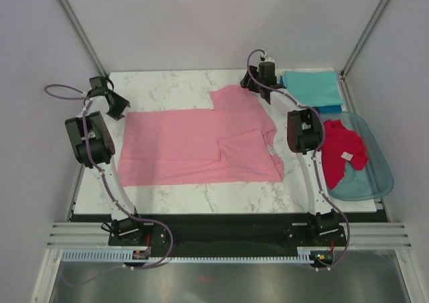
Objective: Fold and stack the t-shirts
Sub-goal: Fold the tshirt
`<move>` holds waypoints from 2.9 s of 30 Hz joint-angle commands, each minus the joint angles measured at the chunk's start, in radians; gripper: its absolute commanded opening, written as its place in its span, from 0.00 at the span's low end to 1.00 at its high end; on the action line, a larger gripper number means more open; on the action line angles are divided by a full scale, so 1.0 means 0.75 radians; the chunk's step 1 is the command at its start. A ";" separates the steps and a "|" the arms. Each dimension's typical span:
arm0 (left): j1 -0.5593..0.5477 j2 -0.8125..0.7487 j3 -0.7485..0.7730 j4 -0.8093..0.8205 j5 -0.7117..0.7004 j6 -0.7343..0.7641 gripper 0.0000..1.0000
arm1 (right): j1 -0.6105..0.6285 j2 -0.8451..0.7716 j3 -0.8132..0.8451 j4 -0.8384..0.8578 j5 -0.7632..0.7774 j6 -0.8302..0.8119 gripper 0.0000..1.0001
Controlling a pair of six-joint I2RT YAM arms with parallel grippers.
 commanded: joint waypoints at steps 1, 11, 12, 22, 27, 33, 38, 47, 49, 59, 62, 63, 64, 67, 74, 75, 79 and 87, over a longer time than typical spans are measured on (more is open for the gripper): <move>0.008 0.043 0.076 0.031 0.051 0.072 0.56 | 0.007 0.022 0.040 0.084 -0.049 0.043 0.64; 0.008 0.023 0.048 0.025 0.049 0.154 0.52 | 0.003 -0.054 -0.001 0.068 -0.061 -0.035 0.61; 0.004 0.017 0.044 0.023 0.051 0.166 0.52 | 0.005 -0.060 -0.003 0.066 -0.062 -0.043 0.61; 0.002 0.009 0.019 0.002 0.051 0.238 0.45 | -0.005 -0.050 -0.039 0.025 -0.084 -0.051 0.50; 0.002 0.007 0.048 0.002 0.098 0.252 0.17 | -0.017 -0.066 -0.033 0.026 -0.096 -0.061 0.31; 0.002 -0.012 0.066 -0.008 0.162 0.238 0.02 | -0.036 -0.115 -0.021 0.044 -0.166 -0.063 0.00; 0.002 -0.055 0.050 -0.039 0.166 0.256 0.02 | -0.042 -0.215 -0.060 0.050 -0.288 -0.078 0.00; 0.002 -0.157 -0.011 -0.072 0.119 0.271 0.02 | -0.046 -0.499 -0.309 0.052 -0.295 -0.151 0.00; 0.002 -0.177 -0.032 -0.078 0.115 0.265 0.02 | -0.046 -0.538 -0.387 0.052 -0.299 -0.157 0.00; 0.000 -0.327 -0.193 -0.104 0.063 0.279 0.02 | -0.048 -0.859 -0.788 0.105 -0.266 -0.190 0.00; 0.000 -0.382 -0.265 -0.102 0.070 0.271 0.02 | -0.048 -0.949 -0.912 0.136 -0.256 -0.188 0.00; 0.002 -0.396 -0.297 -0.102 0.068 0.275 0.02 | -0.050 -0.970 -0.965 0.144 -0.254 -0.184 0.00; 0.002 -0.413 -0.314 -0.102 0.059 0.279 0.02 | -0.048 -0.992 -0.994 0.148 -0.248 -0.186 0.00; 0.004 -0.476 -0.367 -0.115 0.027 0.291 0.02 | -0.048 -1.095 -1.109 0.167 -0.233 -0.184 0.00; 0.008 -0.533 -0.398 -0.184 -0.039 0.293 0.02 | -0.050 -1.334 -1.375 0.181 -0.188 -0.202 0.00; 0.008 -0.546 -0.406 -0.190 -0.045 0.295 0.02 | -0.048 -1.350 -1.395 0.177 -0.207 -0.202 0.00; 0.010 -0.599 -0.465 -0.217 -0.094 0.312 0.02 | -0.050 -1.473 -1.549 0.209 -0.231 -0.156 0.00; 0.033 -0.615 -0.511 -0.223 -0.162 0.340 0.02 | -0.044 -1.665 -1.813 0.248 -0.272 -0.104 0.00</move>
